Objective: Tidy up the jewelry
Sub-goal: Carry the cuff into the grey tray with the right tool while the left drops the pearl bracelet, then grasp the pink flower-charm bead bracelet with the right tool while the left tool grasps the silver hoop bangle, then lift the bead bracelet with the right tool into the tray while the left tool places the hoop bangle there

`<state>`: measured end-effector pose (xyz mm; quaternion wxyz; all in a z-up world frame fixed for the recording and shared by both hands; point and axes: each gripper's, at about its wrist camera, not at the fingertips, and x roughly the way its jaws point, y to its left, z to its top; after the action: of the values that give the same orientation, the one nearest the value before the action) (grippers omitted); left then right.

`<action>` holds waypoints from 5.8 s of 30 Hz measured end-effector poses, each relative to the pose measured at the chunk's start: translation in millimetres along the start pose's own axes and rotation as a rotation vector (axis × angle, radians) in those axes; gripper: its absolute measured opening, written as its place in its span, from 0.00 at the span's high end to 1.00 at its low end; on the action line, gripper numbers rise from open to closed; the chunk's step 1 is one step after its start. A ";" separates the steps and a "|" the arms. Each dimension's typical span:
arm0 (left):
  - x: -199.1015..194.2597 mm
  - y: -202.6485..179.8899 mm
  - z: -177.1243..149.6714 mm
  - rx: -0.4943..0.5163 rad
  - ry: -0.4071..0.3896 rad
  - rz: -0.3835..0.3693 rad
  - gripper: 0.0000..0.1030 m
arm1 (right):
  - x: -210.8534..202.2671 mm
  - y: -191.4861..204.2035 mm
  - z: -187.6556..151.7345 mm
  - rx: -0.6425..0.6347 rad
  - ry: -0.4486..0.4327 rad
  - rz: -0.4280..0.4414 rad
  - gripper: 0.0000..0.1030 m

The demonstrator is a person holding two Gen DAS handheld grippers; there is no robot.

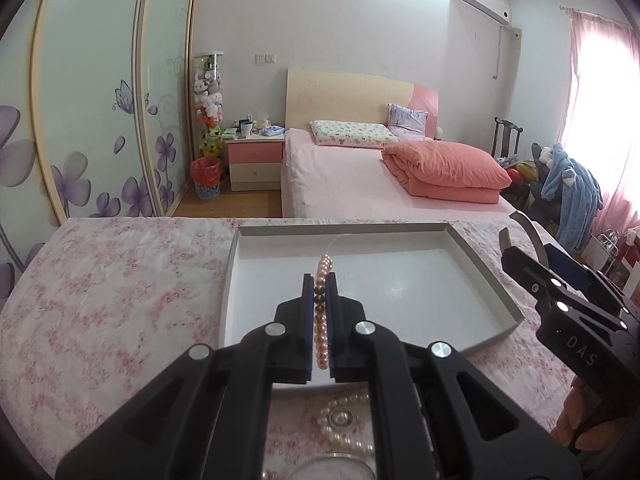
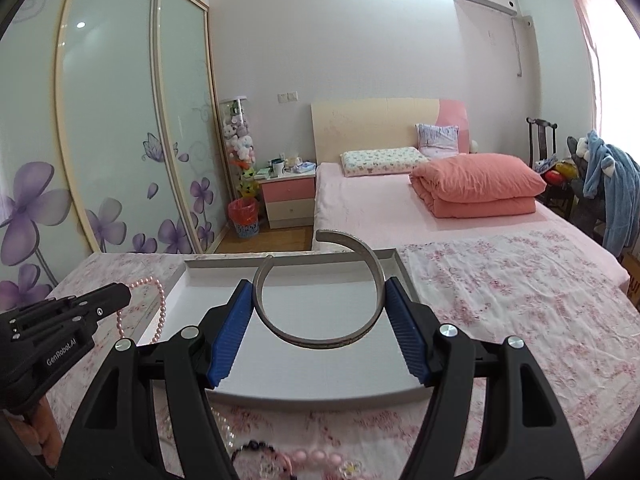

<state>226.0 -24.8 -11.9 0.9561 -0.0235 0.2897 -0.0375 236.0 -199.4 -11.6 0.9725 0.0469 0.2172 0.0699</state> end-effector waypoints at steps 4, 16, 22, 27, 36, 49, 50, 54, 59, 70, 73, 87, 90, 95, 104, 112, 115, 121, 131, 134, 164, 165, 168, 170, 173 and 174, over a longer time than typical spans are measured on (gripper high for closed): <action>18.8 3.9 1.1 -0.005 0.023 0.003 0.94 | 21.9 -1.2 1.3 0.004 0.038 -0.006 0.35; 71.9 9.9 -1.7 -0.007 0.096 0.004 0.94 | 82.5 -3.7 -9.3 0.026 0.223 -0.006 0.35; 89.4 12.4 -7.6 -0.009 0.141 -0.003 0.93 | 98.9 -4.5 -16.4 0.031 0.298 -0.011 0.35; 92.1 14.0 -8.4 -0.023 0.152 -0.003 0.82 | 99.0 -4.7 -20.3 0.040 0.325 -0.005 0.33; 65.6 29.9 0.5 -0.057 0.105 0.029 0.82 | 69.1 -8.9 -6.1 0.045 0.253 -0.007 0.33; -23.3 43.5 -34.4 -0.039 0.062 0.018 0.68 | 3.6 -20.7 -16.1 0.018 0.230 0.018 0.34; -29.9 45.9 -40.2 -0.037 0.067 0.015 0.65 | -0.4 -22.7 -21.6 0.010 0.246 0.016 0.36; -51.2 52.0 -67.1 -0.023 0.089 0.013 0.56 | -9.4 -31.2 -48.4 -0.026 0.340 0.018 0.49; -64.9 48.5 -97.4 0.014 0.140 -0.018 0.50 | -14.7 -31.5 -76.9 -0.055 0.424 0.037 0.55; -54.7 17.4 -123.5 0.104 0.237 -0.078 0.39 | 2.8 -25.5 -91.8 -0.088 0.477 0.024 0.60; -48.3 12.6 -127.6 0.115 0.260 -0.077 0.35 | 7.4 -21.6 -91.3 -0.108 0.466 0.016 0.67; -17.0 -8.5 -133.3 0.156 0.337 -0.019 0.24 | 8.2 -30.9 -90.9 -0.068 0.444 -0.011 0.84; -11.8 -8.0 -130.5 0.139 0.341 -0.020 0.23 | 8.2 -30.5 -91.1 -0.066 0.445 -0.010 0.84; -6.0 -9.3 -127.1 0.128 0.341 -0.021 0.24 | 8.0 -30.4 -91.2 -0.067 0.445 -0.010 0.84; -4.3 -11.0 -126.0 0.127 0.341 -0.021 0.24 | 8.0 -30.5 -91.1 -0.067 0.445 -0.010 0.83; -4.2 -11.2 -126.0 0.127 0.341 -0.021 0.24 | 8.0 -30.6 -91.3 -0.065 0.445 -0.010 0.83; -4.0 -11.3 -125.9 0.127 0.341 -0.021 0.24 | 8.0 -30.6 -91.2 -0.065 0.445 -0.009 0.83; -4.1 -11.1 -125.9 0.126 0.341 -0.020 0.25 | 8.0 -30.7 -91.0 -0.066 0.445 -0.010 0.83; -0.9 -14.5 -124.8 0.124 0.335 -0.017 0.32 | 7.9 -31.1 -91.1 -0.066 0.446 -0.011 0.83; -1.7 -14.2 -125.3 0.124 0.334 -0.018 0.32 | 8.0 -31.3 -90.9 -0.065 0.446 -0.010 0.83; -53.4 -8.3 -105.0 0.086 0.104 -0.019 0.33 | -48.2 -17.2 -46.3 0.044 0.177 0.194 0.84; -57.6 -9.9 -104.2 0.094 0.082 -0.009 0.33 | -50.9 -16.4 -46.1 0.049 0.170 0.196 0.84; -71.4 -16.1 -101.2 0.120 0.012 0.027 0.33 | -58.1 -15.0 -44.4 0.055 0.145 0.191 0.84; -77.6 -17.5 -98.0 0.123 -0.023 0.042 0.33 | -66.3 -13.5 -41.7 0.058 0.114 0.182 0.84; -89.5 -16.1 -91.4 0.109 -0.077 0.059 0.33 | -78.9 -11.2 -36.2 0.057 0.058 0.166 0.84; -92.6 -16.0 -89.8 0.103 -0.092 0.062 0.33 | -84.0 -9.8 -34.1 0.053 0.035 0.159 0.84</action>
<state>98.4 -35.0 -34.3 0.9690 0.0332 0.2437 -0.0215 147.2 -220.1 -8.7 0.9584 0.0885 0.2316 0.1417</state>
